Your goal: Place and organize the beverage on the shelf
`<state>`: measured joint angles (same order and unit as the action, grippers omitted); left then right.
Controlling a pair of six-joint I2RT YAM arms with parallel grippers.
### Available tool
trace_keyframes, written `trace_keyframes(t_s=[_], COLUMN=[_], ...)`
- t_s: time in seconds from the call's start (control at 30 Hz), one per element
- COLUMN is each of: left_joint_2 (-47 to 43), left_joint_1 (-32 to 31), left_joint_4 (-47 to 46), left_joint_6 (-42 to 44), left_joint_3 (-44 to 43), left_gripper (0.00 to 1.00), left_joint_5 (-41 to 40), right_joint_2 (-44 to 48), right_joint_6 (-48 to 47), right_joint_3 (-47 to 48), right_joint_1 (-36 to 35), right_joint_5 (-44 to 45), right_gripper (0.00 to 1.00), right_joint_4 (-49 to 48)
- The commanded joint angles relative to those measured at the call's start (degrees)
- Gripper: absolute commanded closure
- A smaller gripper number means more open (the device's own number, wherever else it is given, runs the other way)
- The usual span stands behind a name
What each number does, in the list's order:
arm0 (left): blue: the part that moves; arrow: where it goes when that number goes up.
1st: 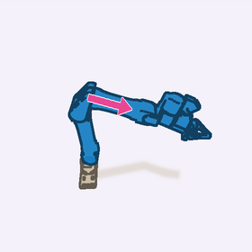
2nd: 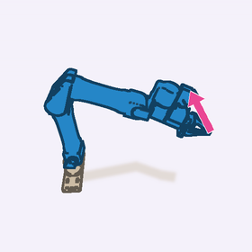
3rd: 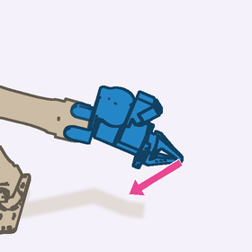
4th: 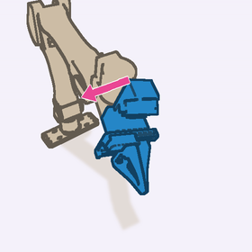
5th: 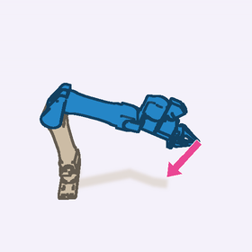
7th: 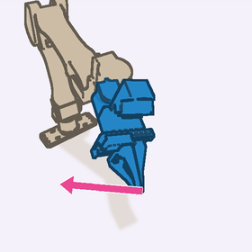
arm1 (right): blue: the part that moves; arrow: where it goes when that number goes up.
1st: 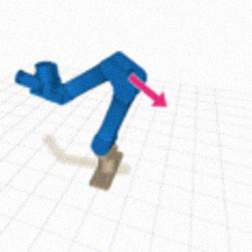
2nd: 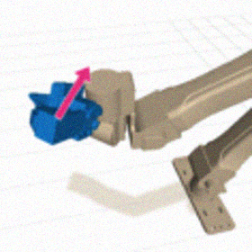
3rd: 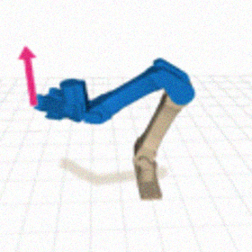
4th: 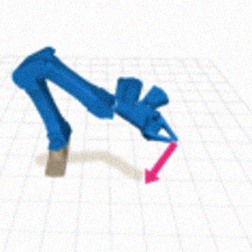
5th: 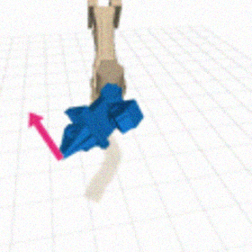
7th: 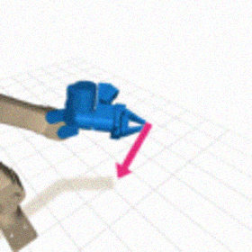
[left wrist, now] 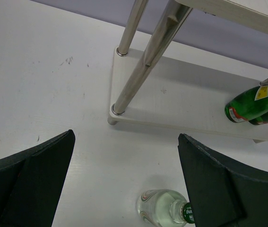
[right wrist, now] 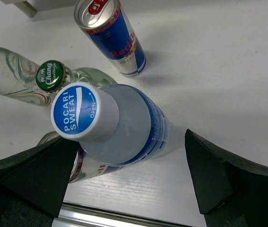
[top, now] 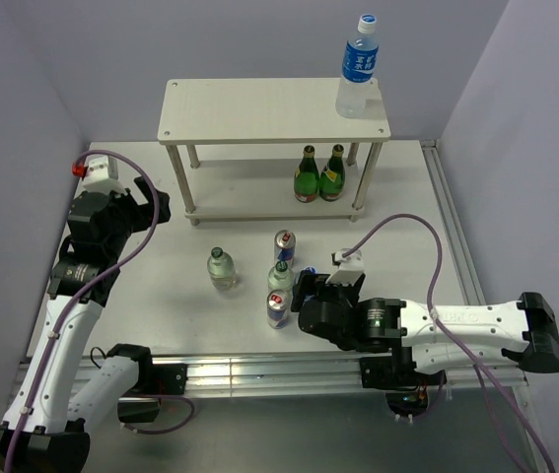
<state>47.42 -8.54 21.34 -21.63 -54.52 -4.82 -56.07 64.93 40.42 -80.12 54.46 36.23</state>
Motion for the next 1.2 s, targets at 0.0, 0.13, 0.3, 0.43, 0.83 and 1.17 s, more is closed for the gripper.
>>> trace_keyframes(t_s=[0.0,0.13,0.3,0.43,0.83,1.17], left_joint_2=[-0.1,-0.1,0.0,0.0,0.1,0.0], left_joint_1=[0.4,0.3,0.4,0.3,0.3,0.3], left_joint_4=[-0.9,-0.9,-1.0,-1.0,-0.9,-0.7], left_joint_6=[1.3,1.3,1.4,1.4,1.4,1.2], left_joint_3=[0.2,0.1,0.1,0.1,0.1,0.1], left_gripper=[0.03,0.03,0.03,0.03,0.03,0.03], left_joint_5=[-0.4,-0.2,-0.1,0.1,-0.1,-0.9], right_joint_2=[-2.1,-4.2,-5.7,-6.2,-2.6,-1.3], right_joint_6=[1.0,-0.3,-2.1,-1.7,-9.5,-49.3], right_joint_3=[-0.9,-2.0,-3.7,-4.8,8.9,39.8], right_joint_1=[-0.3,0.7,2.4,3.1,4.1,10.8], right_joint_5=[2.0,2.3,4.1,7.4,11.4,10.9], right_gripper=[0.0,0.0,0.03,0.27,1.0,1.0], right_joint_4=[-4.8,-8.3,-11.7,-12.2,-3.3,-14.2])
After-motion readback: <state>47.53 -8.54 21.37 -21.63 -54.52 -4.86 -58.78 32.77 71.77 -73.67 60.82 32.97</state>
